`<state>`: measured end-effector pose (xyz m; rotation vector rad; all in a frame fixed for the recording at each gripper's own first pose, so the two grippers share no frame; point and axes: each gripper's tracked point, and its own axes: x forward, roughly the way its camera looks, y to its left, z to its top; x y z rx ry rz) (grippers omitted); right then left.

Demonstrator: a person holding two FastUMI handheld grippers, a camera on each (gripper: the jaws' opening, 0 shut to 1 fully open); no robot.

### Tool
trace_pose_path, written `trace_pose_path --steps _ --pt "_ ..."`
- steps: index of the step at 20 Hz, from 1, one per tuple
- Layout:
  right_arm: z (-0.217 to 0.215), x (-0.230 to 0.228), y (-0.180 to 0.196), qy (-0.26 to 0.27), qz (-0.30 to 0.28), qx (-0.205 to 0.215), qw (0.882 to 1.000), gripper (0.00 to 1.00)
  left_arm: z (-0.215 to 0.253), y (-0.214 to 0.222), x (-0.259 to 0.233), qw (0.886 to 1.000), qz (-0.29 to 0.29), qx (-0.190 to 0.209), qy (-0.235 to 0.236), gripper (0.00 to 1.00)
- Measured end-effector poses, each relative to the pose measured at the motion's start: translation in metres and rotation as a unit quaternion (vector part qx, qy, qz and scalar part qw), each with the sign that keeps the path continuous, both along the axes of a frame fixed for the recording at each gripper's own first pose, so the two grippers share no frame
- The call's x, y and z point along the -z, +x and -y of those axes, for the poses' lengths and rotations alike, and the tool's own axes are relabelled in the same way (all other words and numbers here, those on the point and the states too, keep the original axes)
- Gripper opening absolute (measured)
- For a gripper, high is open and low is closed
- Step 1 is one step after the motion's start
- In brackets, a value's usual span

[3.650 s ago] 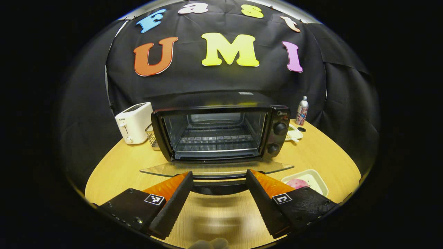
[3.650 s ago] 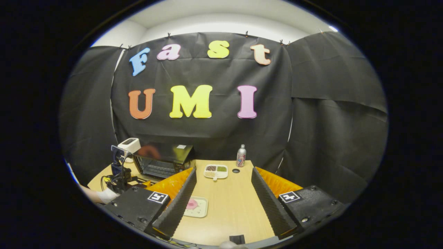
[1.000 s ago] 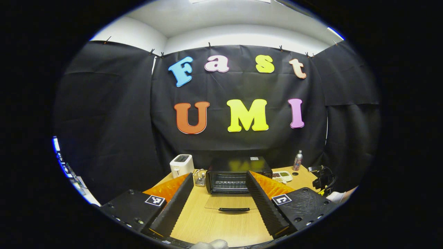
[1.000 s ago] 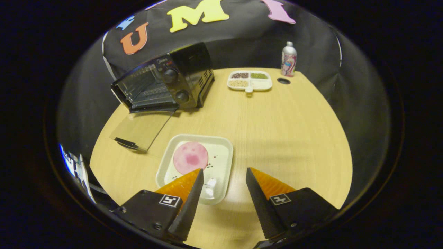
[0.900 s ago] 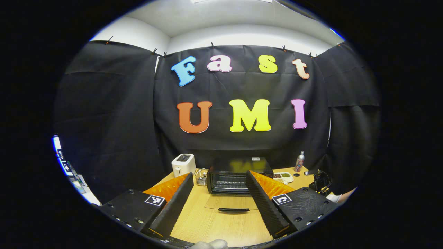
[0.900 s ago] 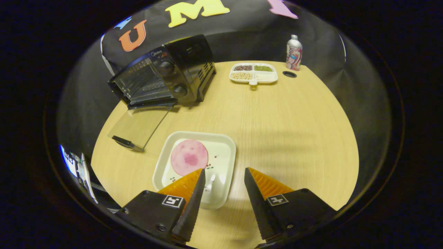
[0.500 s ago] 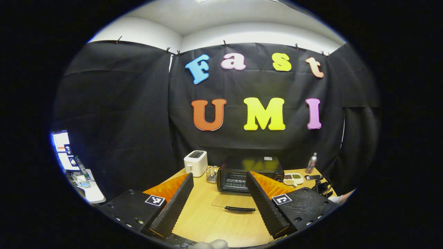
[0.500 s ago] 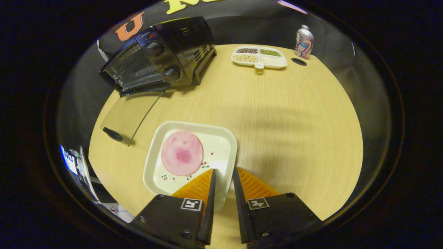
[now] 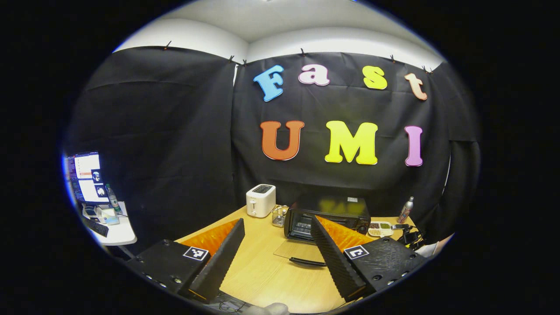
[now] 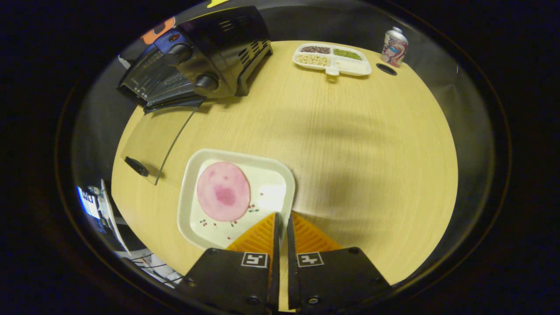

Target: Open the electric oven with the left hand, put the food in, and close the electric oven.

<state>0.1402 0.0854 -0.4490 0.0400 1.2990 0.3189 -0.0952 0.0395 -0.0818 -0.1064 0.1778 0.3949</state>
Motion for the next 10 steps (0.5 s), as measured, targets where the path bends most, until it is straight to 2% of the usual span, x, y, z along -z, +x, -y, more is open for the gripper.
trace_pose_path --steps 2,5,6,9,10 --pt "-0.001 0.000 0.002 0.026 -0.011 -0.001 1.000 0.04 -0.001 0.001 -0.001 1.000 0.001 -0.004 -0.001 0.96" --pt "0.001 -0.001 0.003 0.077 -0.036 0.011 0.996 0.04 0.005 0.004 -0.003 1.000 0.005 0.011 -0.003 0.96" --pt "0.000 -0.001 0.003 0.096 -0.045 0.019 0.994 0.01 0.006 0.007 -0.004 1.000 0.008 0.018 -0.004 0.96" --pt "0.001 -0.003 0.005 0.142 -0.060 0.035 0.987 0.01 0.010 0.017 -0.004 0.999 0.016 0.046 -0.011 0.96" --pt "0.000 -0.002 0.005 0.155 -0.057 0.040 0.986 0.04 0.012 0.021 -0.003 0.998 0.017 0.058 -0.014 0.96"
